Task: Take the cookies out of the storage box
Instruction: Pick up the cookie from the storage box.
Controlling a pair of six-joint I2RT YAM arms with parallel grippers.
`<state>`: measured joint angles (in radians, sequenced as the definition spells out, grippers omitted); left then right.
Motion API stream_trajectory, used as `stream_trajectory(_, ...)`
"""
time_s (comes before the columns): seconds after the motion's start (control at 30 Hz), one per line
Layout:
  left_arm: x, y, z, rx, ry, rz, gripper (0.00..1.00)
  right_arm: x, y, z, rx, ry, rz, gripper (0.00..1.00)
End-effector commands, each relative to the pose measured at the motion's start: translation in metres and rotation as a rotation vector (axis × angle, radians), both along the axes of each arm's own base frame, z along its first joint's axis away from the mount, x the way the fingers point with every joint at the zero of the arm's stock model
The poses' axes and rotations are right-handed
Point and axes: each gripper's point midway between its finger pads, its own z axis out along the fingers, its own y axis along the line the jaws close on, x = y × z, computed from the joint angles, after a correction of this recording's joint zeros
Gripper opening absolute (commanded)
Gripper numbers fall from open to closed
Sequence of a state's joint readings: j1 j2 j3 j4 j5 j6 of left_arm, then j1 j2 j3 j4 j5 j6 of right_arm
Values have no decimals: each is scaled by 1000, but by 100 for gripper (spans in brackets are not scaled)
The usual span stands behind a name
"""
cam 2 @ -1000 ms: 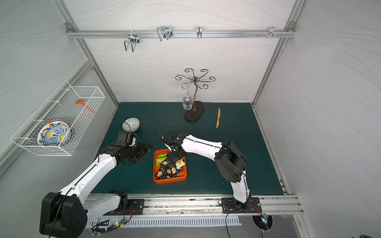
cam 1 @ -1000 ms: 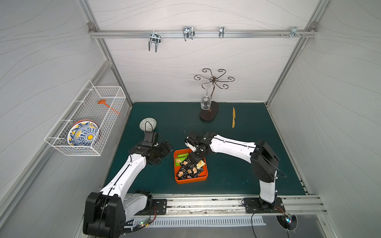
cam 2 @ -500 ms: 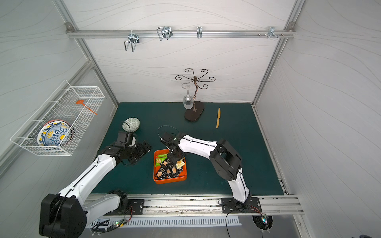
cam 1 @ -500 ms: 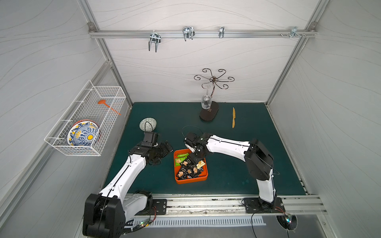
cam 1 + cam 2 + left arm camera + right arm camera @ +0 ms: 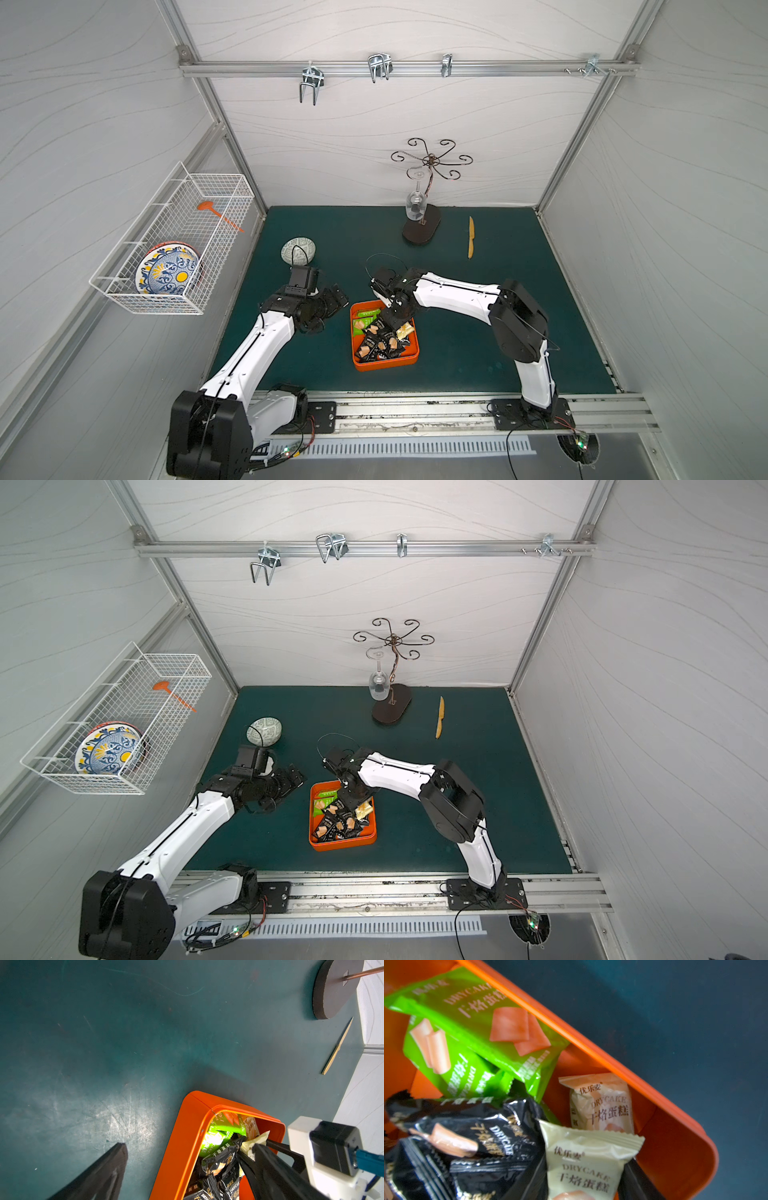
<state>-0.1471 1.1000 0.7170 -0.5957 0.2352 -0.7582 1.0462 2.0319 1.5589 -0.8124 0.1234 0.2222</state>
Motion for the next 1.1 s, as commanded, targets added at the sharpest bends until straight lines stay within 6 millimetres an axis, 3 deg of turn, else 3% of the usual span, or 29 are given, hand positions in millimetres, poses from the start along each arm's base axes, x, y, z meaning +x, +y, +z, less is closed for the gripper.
stream_trajectory(0.0,3,1,8,21,-35,-11,98,-3,-2,2,-15,4,-11,49)
stream_trajectory(0.33,7,2,12,26,-43,-12,98,-4,0,25,28,-2,-13,47)
stream_trajectory(0.77,16,2,19,42,-53,-17,98,6,-5,89,179,-1,-83,44)
stream_trajectory(0.93,18,2,20,40,-55,-18,98,22,-20,105,229,4,-155,44)
stream_trajectory(1.07,19,0,19,35,-50,-22,98,48,-49,103,230,3,-264,43)
